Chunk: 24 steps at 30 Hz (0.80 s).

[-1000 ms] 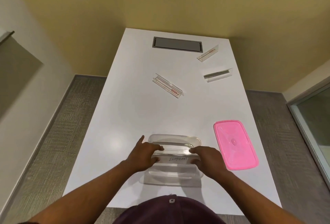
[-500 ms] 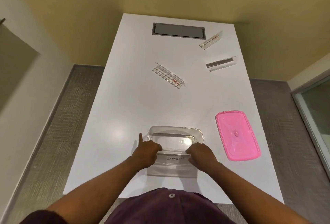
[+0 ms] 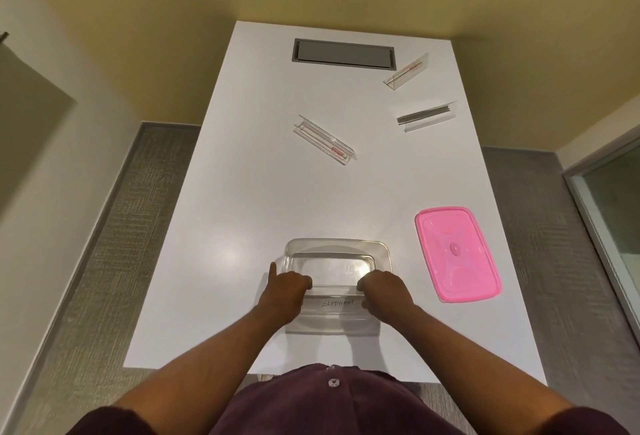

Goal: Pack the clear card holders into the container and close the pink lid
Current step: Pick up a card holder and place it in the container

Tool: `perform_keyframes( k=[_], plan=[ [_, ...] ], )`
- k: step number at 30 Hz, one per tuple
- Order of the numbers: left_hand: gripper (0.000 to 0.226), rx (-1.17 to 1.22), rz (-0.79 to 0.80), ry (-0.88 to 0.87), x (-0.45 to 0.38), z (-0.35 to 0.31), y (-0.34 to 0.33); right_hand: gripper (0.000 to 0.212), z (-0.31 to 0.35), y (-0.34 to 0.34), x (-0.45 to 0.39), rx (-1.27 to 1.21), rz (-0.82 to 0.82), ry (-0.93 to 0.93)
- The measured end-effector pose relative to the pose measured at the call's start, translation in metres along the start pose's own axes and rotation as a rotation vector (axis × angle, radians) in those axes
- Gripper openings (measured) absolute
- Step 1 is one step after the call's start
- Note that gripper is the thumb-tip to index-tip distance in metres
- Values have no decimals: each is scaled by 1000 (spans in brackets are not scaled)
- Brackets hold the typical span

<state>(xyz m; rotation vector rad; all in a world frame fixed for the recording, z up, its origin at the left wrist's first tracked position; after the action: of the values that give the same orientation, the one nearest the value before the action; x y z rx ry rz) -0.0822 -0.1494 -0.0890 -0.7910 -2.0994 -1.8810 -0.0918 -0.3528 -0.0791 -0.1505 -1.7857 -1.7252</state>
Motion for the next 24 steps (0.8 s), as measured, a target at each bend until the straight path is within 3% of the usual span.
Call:
perform_keyframes(
  k=[15,21,24],
  plan=[
    [38,10,-9,9,1,0,-6,10,3,-2,0,63,9,35],
    [37,69,86,10,11,-9,7,42,-3,1,-3,-65,-19,54],
    [39,80,79,-36,16,-13,20,44,-9,20,-1,-255,-130,34]
  ],
)
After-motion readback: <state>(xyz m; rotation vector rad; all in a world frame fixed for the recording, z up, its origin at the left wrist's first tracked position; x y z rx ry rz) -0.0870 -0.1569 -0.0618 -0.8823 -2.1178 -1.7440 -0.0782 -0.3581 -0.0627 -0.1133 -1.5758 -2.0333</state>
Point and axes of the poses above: each hand's wrist, its own x-axis away from the middle knuckle, its own y-axis out of the back of the hand, z = x × y, the point moved 6 cm from there along -x, towards the middle knuckle, and after that the axes turned 7 degrees about y, right-handed, at the moved point
